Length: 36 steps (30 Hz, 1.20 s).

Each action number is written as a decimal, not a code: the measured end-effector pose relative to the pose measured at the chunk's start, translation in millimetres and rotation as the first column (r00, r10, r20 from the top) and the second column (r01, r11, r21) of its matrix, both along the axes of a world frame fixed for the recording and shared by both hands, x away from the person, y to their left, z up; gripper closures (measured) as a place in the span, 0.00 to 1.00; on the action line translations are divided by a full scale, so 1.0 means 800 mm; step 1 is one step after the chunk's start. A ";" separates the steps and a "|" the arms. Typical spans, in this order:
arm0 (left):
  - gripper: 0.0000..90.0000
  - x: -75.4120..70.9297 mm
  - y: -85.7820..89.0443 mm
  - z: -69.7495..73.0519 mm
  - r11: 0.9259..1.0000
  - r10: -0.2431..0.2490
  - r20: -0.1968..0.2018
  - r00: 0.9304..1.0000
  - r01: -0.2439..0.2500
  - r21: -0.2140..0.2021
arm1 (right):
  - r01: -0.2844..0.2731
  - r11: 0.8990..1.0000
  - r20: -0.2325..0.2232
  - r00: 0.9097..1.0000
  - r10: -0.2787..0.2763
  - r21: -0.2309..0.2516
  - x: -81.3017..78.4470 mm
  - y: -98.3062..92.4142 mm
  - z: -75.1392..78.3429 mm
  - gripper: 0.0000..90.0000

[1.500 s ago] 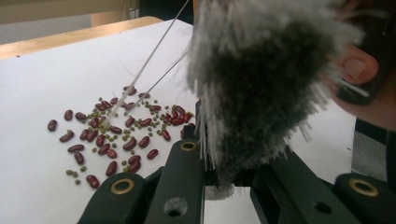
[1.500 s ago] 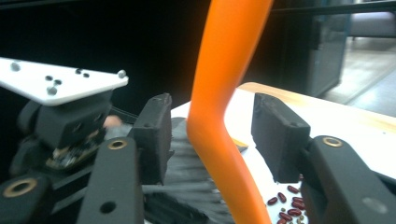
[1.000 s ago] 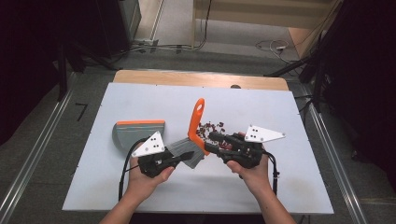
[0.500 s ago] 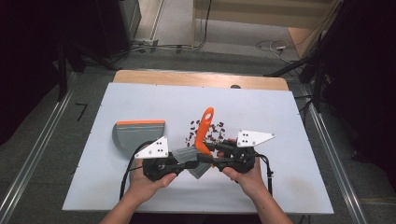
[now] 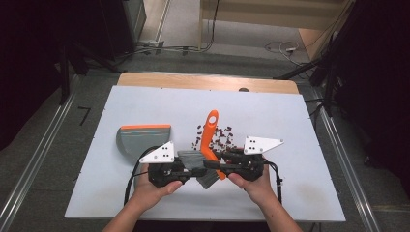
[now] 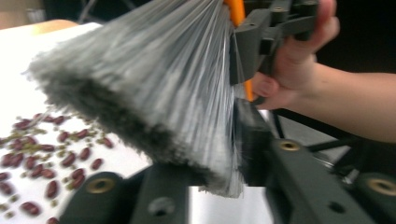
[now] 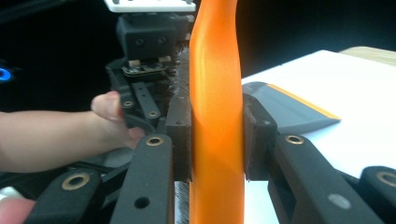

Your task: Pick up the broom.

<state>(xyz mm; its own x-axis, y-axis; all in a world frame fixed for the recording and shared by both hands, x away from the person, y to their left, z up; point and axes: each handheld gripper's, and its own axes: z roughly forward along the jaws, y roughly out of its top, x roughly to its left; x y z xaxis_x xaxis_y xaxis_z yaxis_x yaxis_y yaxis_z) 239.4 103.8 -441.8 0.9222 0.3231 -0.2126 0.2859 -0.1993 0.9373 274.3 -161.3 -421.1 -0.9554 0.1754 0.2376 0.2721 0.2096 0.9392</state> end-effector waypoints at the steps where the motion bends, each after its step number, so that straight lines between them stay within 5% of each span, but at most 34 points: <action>1: 0.77 -0.001 0.001 0.000 0.999 0.048 0.002 0.999 -0.048 0.004 | 0.019 1.000 0.001 1.000 -0.019 -0.009 0.000 0.001 0.001 0.76; 8: 0.53 -0.002 0.018 -0.001 0.990 0.138 0.007 0.990 -0.138 -0.026 | 0.087 0.995 0.003 0.996 -0.087 -0.039 0.002 -0.003 0.005 0.76; 12: 0.32 -0.002 0.035 -0.001 0.972 0.232 0.009 0.973 -0.232 -0.023 | 0.159 0.985 0.009 0.987 -0.159 -0.065 0.005 -0.008 0.006 0.76; 21: 0.06 -0.005 0.046 -0.005 0.958 0.285 0.019 0.958 -0.285 -0.012 | 0.271 0.958 0.022 0.962 -0.270 -0.088 0.011 -0.022 0.008 0.76; 36: 0.00 -0.008 0.073 -0.008 0.947 0.322 0.035 0.946 -0.321 -0.016 | 0.433 0.891 0.042 0.901 -0.431 -0.134 0.025 -0.045 0.011 0.76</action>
